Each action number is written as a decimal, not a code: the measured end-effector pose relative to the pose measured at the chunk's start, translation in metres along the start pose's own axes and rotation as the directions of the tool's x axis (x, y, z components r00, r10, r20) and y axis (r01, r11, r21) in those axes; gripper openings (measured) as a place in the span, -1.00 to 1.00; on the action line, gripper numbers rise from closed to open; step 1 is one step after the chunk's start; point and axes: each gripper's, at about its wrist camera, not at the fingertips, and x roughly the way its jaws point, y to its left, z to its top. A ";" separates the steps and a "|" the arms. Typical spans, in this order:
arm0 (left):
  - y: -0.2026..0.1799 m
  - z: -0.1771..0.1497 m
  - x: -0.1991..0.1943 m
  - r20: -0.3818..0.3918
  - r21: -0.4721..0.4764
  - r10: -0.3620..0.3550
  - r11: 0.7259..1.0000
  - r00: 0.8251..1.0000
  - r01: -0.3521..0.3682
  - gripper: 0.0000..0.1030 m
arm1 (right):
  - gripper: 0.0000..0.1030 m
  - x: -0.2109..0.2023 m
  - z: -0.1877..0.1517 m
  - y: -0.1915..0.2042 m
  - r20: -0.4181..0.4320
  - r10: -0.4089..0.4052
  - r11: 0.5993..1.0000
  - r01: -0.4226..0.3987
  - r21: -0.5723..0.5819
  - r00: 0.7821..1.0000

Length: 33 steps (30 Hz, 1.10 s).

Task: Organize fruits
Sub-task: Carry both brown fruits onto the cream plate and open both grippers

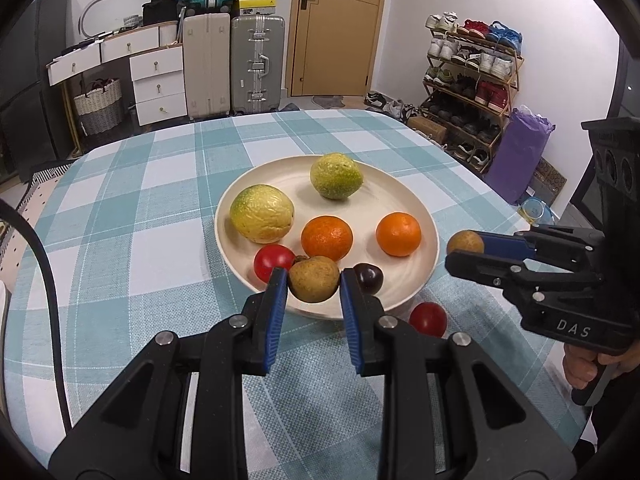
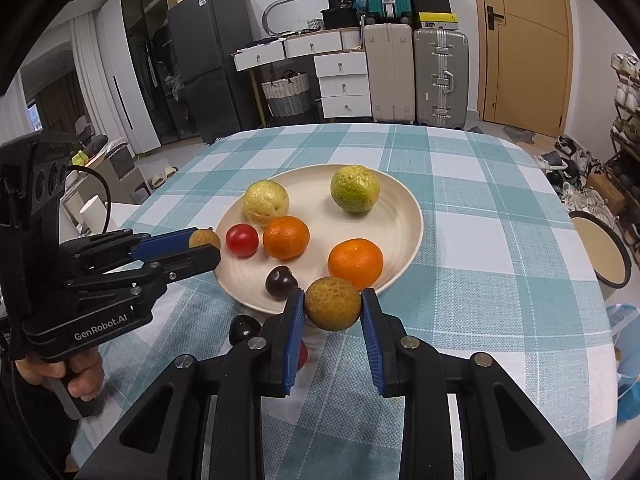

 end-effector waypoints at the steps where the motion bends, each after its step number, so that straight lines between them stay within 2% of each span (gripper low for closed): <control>1: -0.001 0.001 0.002 -0.002 0.001 -0.001 1.000 1.000 0.001 -0.53 | -0.44 0.001 0.000 0.001 -0.001 0.004 1.000 -0.004 -0.001 1.000; 19: -0.005 0.000 0.029 -0.035 0.028 0.014 1.000 0.999 -0.013 -0.53 | -0.44 0.026 0.006 0.008 -0.028 0.021 1.000 -0.021 -0.011 0.999; 29: -0.001 0.000 0.033 -0.039 0.011 0.017 1.000 0.999 -0.016 -0.53 | -0.43 0.030 0.009 0.009 -0.035 0.014 1.000 -0.014 -0.017 0.999; 33: 0.002 -0.001 0.030 -0.031 -0.005 0.011 1.000 0.999 -0.012 -0.53 | -0.36 0.025 0.007 0.006 -0.024 0.001 1.000 -0.001 -0.011 1.000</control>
